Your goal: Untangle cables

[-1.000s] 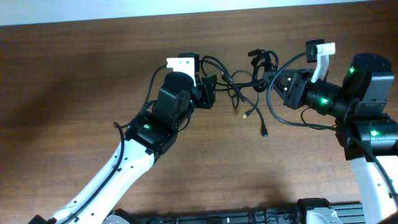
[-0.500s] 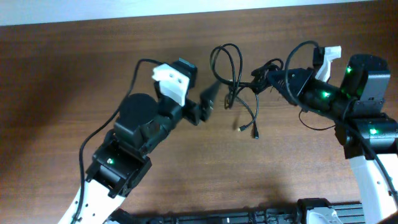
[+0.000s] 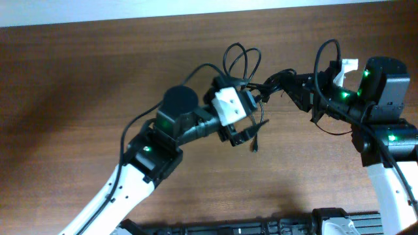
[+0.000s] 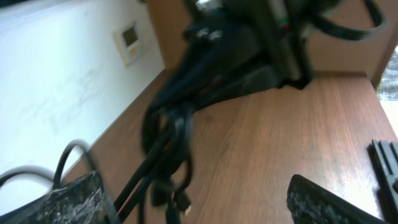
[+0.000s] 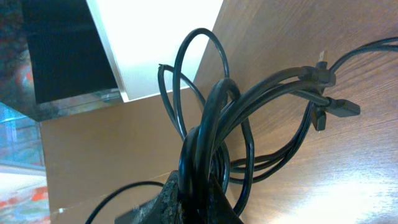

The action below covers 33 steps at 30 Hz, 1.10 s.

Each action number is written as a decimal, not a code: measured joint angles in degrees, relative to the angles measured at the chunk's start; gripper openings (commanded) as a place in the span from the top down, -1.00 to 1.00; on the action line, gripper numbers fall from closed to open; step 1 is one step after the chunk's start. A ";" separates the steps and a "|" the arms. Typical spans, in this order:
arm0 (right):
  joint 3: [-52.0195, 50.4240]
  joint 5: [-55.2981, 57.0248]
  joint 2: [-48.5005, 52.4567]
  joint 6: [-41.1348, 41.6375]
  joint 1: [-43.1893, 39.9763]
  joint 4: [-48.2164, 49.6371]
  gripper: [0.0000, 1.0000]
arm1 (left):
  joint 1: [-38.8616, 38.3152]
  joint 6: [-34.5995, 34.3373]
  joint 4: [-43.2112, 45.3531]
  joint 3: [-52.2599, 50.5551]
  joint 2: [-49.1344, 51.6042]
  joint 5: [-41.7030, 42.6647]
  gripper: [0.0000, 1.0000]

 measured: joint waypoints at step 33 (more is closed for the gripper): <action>0.00 -5.75 0.00 0.57 0.00 0.04 0.92 | -2.12 7.52 8.41 0.00 3.69 -1.53 0.21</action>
